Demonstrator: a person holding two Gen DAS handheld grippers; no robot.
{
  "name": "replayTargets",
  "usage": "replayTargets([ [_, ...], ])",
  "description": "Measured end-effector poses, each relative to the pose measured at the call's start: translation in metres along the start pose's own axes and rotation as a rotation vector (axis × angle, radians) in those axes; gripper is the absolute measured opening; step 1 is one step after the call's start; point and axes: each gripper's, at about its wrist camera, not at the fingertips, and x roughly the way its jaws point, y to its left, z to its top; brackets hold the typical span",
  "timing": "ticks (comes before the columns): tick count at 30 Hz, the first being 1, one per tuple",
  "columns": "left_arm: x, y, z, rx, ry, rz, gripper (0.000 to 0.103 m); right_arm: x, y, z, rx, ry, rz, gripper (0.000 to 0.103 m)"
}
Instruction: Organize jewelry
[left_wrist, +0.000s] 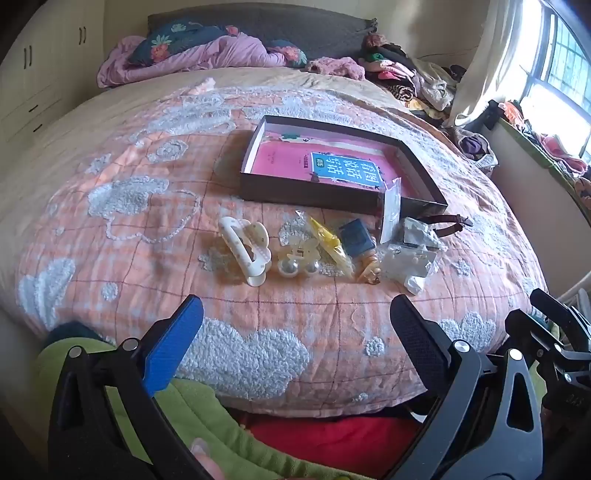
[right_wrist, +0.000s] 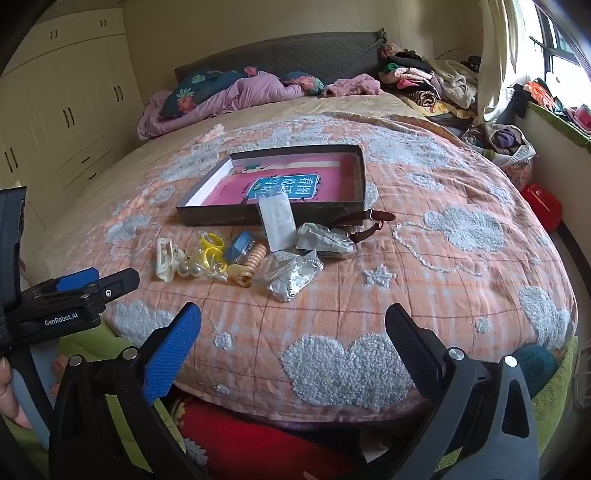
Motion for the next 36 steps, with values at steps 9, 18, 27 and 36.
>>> replayTargets([
  [9,-0.0049,0.0044,0.0049,-0.005,-0.007,-0.005,0.095,-0.0004,-0.0013,0.0,0.006,0.0,0.006,0.099],
  [18,-0.0046,0.0039,0.0039,-0.005,-0.01,-0.004,0.095,-0.0017,-0.001,0.0011,0.007,-0.001,0.006,0.099],
  [27,-0.0055,0.0052,0.0062,-0.005,-0.014,-0.005,0.095,-0.003,-0.0007,0.0015,0.008,-0.004,0.008,0.099],
  [36,-0.0057,0.0053,0.0058,-0.006,-0.015,-0.007,0.095,-0.0026,-0.0005,0.0012,0.009,-0.005,0.007,0.099],
])
